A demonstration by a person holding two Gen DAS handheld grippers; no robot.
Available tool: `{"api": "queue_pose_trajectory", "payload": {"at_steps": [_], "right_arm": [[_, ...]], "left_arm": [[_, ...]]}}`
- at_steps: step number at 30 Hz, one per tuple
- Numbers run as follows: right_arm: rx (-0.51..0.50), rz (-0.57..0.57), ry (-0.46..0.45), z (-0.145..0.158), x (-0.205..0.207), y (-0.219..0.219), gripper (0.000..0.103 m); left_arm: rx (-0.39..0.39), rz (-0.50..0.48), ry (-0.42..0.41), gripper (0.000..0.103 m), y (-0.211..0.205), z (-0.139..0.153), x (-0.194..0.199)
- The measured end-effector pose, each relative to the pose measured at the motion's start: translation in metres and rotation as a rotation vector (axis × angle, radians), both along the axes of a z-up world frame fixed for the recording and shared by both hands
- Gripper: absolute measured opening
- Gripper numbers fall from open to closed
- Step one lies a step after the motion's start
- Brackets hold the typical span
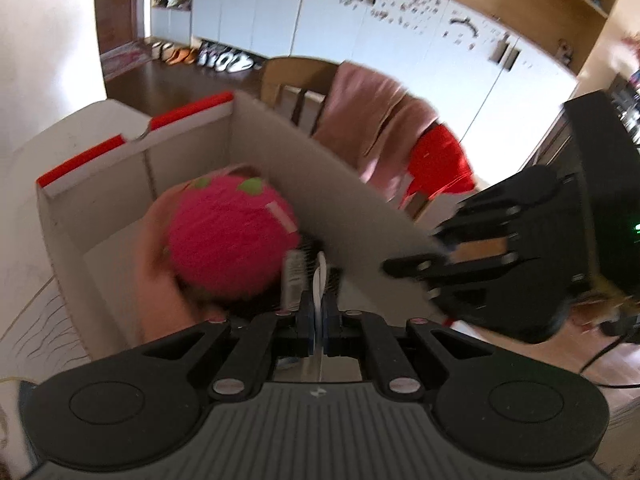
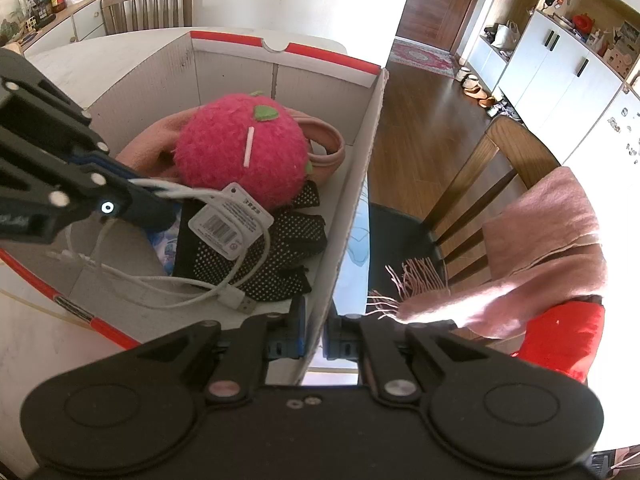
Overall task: Organize objects
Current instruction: 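Carry the white cable with the left gripper into the box and release, then move the left gripper to the white tooth plush and grasp it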
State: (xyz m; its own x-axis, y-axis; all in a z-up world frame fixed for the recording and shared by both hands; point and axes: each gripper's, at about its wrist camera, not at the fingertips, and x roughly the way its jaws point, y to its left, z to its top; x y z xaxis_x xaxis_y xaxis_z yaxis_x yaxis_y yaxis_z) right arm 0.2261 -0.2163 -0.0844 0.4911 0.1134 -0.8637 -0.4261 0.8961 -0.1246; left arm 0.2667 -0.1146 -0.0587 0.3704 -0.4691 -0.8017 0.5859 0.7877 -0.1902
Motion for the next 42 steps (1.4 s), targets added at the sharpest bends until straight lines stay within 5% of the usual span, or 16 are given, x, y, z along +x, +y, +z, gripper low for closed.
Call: {"api": "queue_pose_trajectory", "payload": {"at_steps": [14,17,19,20,42], "right_arm": [[0.001,-0.001,0.003,-0.002,-0.001,-0.001,0.007],[0.001,-0.001,0.002,-0.002,-0.001,-0.001,0.007],[0.001,-0.001,0.002,-0.002,-0.001,-0.001,0.007],[0.001,-0.001,0.002,-0.002,-0.001,-0.001,0.007],[-0.001,0.000,0.004,-0.004,-0.001,-0.001,0.007]], "left_arm": [[0.182,0.023,0.068,0.010,0.010,-0.027,0.013],[0.193,0.017,0.071,0.030,0.010,-0.029,0.010],[0.187,0.014,0.068,0.053,0.010,-0.028,0.008],[0.181,0.012,0.064,0.055,0.010,-0.027,0.007],[0.049,0.052,-0.054,0.057,0.030,0.035,-0.031]]}}
